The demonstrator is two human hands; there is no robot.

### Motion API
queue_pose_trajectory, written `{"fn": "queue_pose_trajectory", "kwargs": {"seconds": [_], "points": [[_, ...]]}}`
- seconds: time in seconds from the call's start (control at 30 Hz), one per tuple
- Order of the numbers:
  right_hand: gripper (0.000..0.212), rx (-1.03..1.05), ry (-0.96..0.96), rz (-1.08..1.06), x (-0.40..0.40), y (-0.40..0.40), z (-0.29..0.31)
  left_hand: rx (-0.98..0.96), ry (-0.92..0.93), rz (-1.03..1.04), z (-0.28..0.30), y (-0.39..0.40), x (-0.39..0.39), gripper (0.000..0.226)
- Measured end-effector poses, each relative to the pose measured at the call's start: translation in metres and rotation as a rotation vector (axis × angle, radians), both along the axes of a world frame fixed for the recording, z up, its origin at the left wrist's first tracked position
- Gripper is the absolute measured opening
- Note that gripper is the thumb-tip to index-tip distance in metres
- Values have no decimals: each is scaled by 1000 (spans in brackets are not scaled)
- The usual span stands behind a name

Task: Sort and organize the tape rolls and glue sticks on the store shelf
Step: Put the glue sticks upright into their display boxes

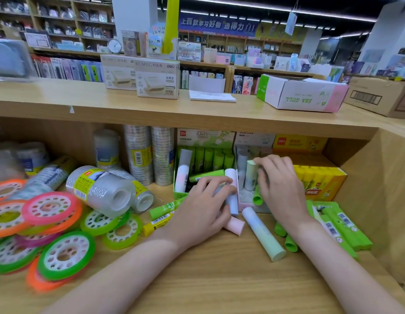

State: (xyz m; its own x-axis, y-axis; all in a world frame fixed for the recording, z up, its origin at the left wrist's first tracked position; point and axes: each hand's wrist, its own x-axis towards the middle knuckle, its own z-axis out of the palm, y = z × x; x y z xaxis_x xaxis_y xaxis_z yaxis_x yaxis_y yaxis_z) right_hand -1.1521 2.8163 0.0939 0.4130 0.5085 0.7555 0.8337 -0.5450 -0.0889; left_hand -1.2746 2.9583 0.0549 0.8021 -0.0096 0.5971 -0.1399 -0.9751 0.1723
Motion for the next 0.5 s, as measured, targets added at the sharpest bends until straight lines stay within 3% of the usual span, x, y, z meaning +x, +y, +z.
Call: {"fn": "queue_pose_trajectory", "kwargs": {"seconds": [0.2, 0.3, 0.37, 0.5], "points": [[34, -126, 133, -140, 3, 0, 9, 2, -8, 5, 0, -1, 0, 35], [43, -213, 187, -231, -1, 2, 17, -110, -27, 6, 3, -2, -2, 43], [49, -272, 247, -252, -3, 3, 22, -199, -63, 47, 4, -1, -2, 45], [68, -337, 375, -201, -7, -4, 15, -149, -90, 124, 5, -1, -4, 38]]}}
